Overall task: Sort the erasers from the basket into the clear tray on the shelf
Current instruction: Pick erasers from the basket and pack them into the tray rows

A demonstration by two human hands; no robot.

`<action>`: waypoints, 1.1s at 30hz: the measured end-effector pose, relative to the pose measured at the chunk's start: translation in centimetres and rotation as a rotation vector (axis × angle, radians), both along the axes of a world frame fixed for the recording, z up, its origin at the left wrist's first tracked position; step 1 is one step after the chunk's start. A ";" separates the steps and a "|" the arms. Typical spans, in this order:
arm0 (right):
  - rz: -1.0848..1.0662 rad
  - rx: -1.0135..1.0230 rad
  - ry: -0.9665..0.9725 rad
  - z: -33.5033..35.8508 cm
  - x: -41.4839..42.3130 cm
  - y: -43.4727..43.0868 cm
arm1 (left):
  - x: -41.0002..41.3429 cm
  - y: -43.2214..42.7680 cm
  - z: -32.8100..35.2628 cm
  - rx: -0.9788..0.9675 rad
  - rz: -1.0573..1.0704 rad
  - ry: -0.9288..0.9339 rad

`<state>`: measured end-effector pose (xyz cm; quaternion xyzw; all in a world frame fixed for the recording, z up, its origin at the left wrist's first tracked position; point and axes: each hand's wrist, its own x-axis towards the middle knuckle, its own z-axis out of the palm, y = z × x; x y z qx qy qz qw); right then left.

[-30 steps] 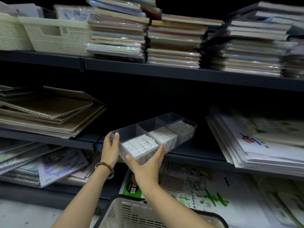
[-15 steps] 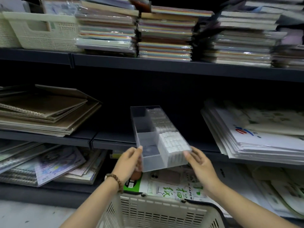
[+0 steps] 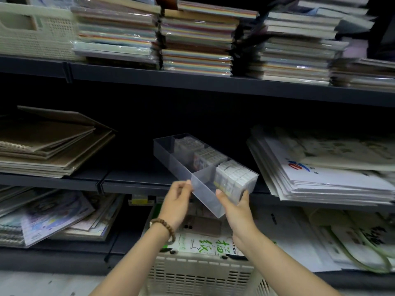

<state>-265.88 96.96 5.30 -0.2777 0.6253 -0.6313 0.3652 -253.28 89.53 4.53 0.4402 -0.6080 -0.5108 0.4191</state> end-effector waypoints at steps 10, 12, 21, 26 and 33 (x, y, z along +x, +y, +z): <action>0.175 0.119 0.133 1.2 -6.8 -1.0 | 4.6 -2.9 1.2 -0.078 0.220 0.011; 0.219 0.110 0.166 1.5 -8.9 -1.1 | 5.2 -3.4 1.1 -0.122 0.242 -0.020; 0.264 -0.026 -0.052 1.4 -14.1 -1.3 | 6.5 -6.2 -0.2 -0.081 0.248 -0.046; 0.225 0.019 0.171 0.0 -12.2 -1.4 | 6.0 -7.1 -0.7 -0.055 0.173 -0.061; 0.059 0.009 0.333 -0.4 -11.2 -1.4 | 5.3 -8.0 0.2 -0.027 0.134 -0.074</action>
